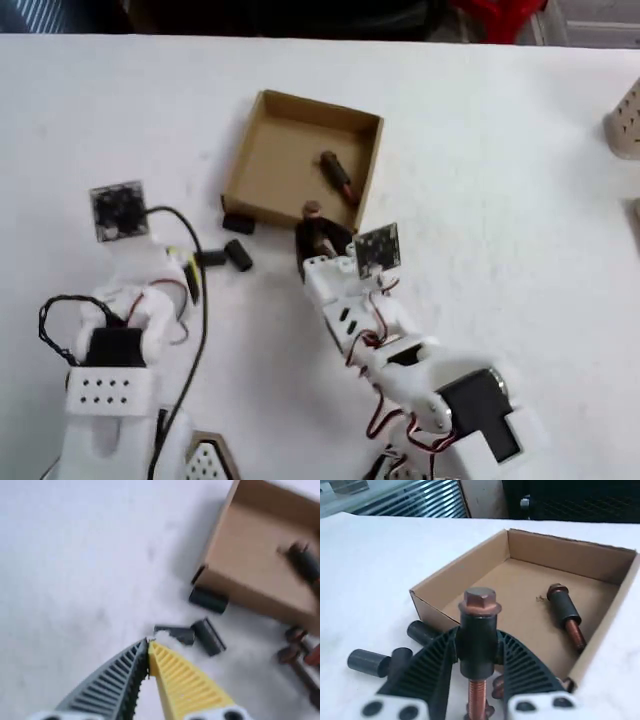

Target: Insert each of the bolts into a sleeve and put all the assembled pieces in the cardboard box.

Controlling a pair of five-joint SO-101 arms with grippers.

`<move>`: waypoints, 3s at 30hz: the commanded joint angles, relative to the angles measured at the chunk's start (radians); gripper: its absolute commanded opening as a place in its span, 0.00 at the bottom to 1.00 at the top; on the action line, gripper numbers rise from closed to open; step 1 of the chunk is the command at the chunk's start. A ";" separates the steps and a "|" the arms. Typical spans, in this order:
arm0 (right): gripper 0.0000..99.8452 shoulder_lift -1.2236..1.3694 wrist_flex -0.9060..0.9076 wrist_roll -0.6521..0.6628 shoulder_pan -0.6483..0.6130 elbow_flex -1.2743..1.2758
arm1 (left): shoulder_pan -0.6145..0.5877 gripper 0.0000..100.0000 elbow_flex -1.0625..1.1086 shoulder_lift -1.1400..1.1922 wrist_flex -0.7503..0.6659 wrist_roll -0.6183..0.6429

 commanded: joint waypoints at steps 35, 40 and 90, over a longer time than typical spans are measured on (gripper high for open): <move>0.02 0.064 1.546 0.161 0.087 -1.120 | -0.027 0.03 0.255 -0.019 -0.054 -0.190; 0.02 0.239 1.722 0.198 0.107 -1.422 | -0.027 0.03 0.255 -0.019 -0.052 -0.190; 0.05 0.605 2.701 0.589 0.001 -2.263 | -0.297 0.03 0.178 -0.013 -0.209 -0.192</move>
